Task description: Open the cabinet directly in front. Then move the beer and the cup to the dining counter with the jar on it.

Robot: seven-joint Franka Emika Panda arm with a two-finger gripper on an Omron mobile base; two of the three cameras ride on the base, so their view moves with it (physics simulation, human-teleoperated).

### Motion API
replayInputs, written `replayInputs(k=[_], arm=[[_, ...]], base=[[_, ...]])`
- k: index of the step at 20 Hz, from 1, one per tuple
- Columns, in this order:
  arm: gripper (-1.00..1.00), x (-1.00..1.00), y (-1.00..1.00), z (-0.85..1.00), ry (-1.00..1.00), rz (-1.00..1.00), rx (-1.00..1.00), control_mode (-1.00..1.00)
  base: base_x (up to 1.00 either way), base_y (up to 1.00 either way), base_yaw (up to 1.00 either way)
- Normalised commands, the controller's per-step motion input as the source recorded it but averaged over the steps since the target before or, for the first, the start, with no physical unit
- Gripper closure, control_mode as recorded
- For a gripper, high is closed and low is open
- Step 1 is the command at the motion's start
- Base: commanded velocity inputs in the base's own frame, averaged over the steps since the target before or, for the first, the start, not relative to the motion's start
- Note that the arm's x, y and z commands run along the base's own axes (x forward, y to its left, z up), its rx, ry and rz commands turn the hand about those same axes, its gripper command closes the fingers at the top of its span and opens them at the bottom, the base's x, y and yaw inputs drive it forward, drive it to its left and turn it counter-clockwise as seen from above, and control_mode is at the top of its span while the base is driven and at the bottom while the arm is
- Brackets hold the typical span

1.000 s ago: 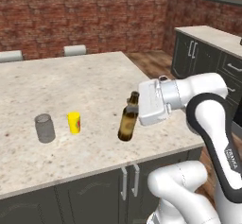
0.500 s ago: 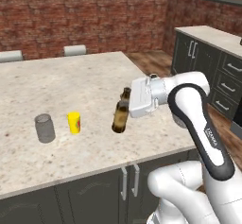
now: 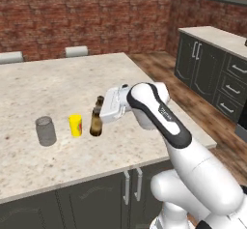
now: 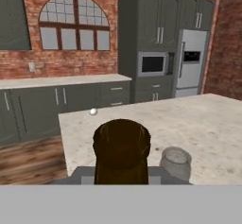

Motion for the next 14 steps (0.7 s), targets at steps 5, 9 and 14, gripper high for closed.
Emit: replayInputs(k=[5, 9, 14], arm=[[1.00, 0.02, 0.39, -0.51, 0.02, 0.05, 0.00, -1.00], [1.00, 0.02, 0.05, -0.26, 0.00, 0.04, 0.00, -1.00], [1.00, 0.00, 0.06, -0.09, 0.00, 0.01, -0.07, -1.00]], base=[[0.00, 0.00, 0.00], [0.00, 0.00, 0.00], [0.00, 0.00, 0.00]])
